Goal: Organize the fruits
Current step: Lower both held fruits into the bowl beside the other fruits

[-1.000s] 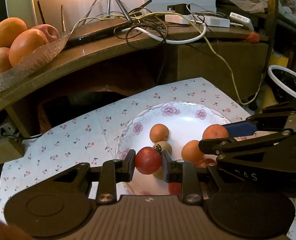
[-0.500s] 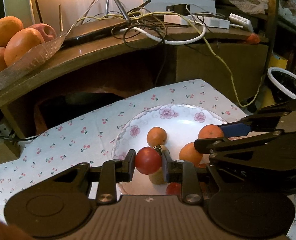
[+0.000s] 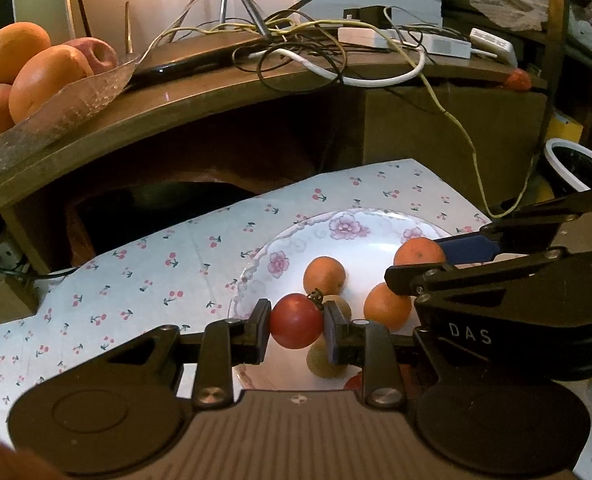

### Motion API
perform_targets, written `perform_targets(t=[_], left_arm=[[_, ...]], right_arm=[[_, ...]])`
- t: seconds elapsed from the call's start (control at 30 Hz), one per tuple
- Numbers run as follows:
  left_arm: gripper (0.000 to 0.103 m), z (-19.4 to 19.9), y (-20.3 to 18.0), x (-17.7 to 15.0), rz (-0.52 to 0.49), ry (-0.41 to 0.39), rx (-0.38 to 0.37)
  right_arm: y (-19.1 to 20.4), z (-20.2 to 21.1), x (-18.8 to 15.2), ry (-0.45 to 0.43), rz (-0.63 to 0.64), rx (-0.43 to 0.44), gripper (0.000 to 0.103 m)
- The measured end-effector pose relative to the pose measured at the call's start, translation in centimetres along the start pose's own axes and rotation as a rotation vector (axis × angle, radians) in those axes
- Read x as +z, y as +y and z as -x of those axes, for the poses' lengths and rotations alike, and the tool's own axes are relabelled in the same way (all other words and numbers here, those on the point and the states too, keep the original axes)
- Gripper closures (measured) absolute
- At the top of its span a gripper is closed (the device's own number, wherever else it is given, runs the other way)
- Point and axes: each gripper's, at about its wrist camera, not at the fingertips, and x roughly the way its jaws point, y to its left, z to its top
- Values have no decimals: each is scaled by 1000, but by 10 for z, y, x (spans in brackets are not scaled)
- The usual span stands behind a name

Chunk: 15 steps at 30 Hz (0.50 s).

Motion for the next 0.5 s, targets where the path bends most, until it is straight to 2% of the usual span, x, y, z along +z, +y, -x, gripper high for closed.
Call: perform_targets(t=[0.5], left_arm=[[71, -9, 8, 4, 40, 6, 11]], right_arm=[[2, -10, 6, -21, 24, 1, 65]])
